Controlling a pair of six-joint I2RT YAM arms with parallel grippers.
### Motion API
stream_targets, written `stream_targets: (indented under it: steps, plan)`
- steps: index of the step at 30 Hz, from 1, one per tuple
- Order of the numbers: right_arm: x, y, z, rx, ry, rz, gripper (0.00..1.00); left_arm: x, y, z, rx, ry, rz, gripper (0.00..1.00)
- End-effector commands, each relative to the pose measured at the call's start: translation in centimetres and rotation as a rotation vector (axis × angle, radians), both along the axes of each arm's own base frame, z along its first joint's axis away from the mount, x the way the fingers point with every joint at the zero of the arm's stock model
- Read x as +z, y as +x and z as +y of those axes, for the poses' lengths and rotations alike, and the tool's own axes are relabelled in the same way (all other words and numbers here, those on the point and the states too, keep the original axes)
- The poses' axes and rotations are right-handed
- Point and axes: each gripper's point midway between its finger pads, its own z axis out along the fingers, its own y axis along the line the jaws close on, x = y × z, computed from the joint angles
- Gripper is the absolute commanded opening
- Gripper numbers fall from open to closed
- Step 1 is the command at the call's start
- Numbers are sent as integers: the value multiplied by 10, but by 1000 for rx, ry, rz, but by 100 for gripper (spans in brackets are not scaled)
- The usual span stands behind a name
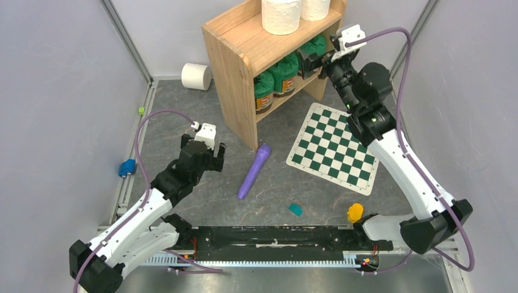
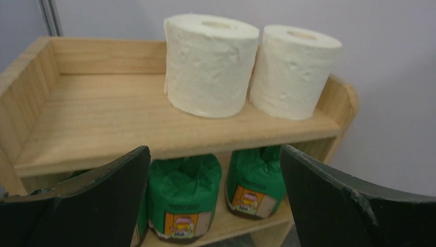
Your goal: Place and organize the paper towels onto the shelf
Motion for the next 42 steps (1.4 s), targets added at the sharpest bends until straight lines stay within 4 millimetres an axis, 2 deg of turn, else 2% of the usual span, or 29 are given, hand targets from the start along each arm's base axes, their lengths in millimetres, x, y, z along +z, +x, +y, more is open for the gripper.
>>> stream_targets:
  steps: [1, 4, 6, 10, 15, 17, 19, 21, 25, 28, 34, 36, 40, 42]
  plan:
    - [-29, -18, -24, -68, 28, 90, 98, 15, 2, -6, -13, -61, -45, 100]
    - [-60, -34, -37, -95, 53, 156, 98, 19, 2, -7, -6, -86, -50, 100]
    - [-87, -43, -44, -108, 62, 205, 98, 23, 2, -9, -2, -117, -55, 100]
    - [-130, -58, -52, -120, 46, 292, 98, 29, 7, -15, 39, -214, -51, 100]
    - [-170, -75, -64, -141, -37, 345, 98, 48, 29, -1, 195, -257, -87, 100]
    - [-178, -82, -68, -145, -47, 364, 98, 60, 43, 0, 227, -312, -88, 100]
    - [-189, -92, -69, -126, -81, 369, 98, 66, 60, 2, 247, -329, -103, 100]
    - [-202, -102, -77, -138, -93, 361, 98, 69, 78, 15, 306, -338, -109, 100]
    - [-207, -117, -86, -146, -78, 342, 98, 71, 113, 43, 404, -399, -103, 100]
    - [-216, -123, -86, -135, -83, 342, 98, 70, 141, 61, 442, -360, -125, 100]
    - [-241, -124, -92, -165, -100, 405, 98, 52, 211, 86, 434, -401, -118, 100]
    - [-247, -124, -96, -186, -107, 426, 98, 41, 236, 96, 425, -421, -103, 100]
    - [-253, -123, -98, -207, -111, 460, 98, 32, 283, 120, 395, -497, -135, 100]
    - [-258, -122, -99, -219, -108, 482, 98, 27, 303, 122, 341, -518, -139, 100]
